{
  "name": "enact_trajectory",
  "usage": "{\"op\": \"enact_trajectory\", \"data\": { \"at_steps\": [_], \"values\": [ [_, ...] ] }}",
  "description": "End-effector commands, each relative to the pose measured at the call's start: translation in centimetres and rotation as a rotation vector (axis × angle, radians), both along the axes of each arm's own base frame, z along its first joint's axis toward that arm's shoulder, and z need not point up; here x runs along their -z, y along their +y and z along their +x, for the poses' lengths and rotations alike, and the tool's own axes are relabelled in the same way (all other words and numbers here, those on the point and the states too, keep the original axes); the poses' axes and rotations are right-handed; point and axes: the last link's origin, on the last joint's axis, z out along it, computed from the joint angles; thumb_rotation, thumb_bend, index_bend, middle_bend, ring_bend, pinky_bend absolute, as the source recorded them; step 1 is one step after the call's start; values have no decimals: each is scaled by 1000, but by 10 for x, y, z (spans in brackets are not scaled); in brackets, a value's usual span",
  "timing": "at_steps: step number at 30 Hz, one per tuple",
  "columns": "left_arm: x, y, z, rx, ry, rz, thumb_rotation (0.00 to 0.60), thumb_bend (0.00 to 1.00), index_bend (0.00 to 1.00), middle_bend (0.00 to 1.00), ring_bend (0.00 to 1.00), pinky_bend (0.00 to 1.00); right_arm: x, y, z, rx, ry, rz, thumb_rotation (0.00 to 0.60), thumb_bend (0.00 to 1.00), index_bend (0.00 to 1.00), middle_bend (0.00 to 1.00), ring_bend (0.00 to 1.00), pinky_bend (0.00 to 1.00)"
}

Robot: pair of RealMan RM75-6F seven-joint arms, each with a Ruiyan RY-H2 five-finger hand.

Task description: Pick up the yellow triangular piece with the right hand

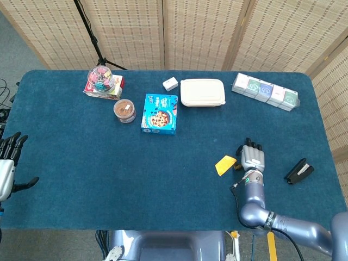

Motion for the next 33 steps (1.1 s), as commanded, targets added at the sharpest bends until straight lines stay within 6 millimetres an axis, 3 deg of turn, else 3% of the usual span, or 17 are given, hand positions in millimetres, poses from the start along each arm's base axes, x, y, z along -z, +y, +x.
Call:
{"op": "enact_trajectory", "data": {
  "at_steps": [1, 33],
  "values": [
    [0, 0, 0, -1, -3, 3, 600, 0, 0, 0, 0, 0, 1, 0, 2, -1, 2, 6, 600, 395, 391, 0, 0, 0],
    [0, 1, 0, 0, -7, -5, 600, 0, 0, 0, 0, 0, 7, 17, 18, -77, -33, 8, 600, 418, 436, 0, 0, 0]
  ]
}}
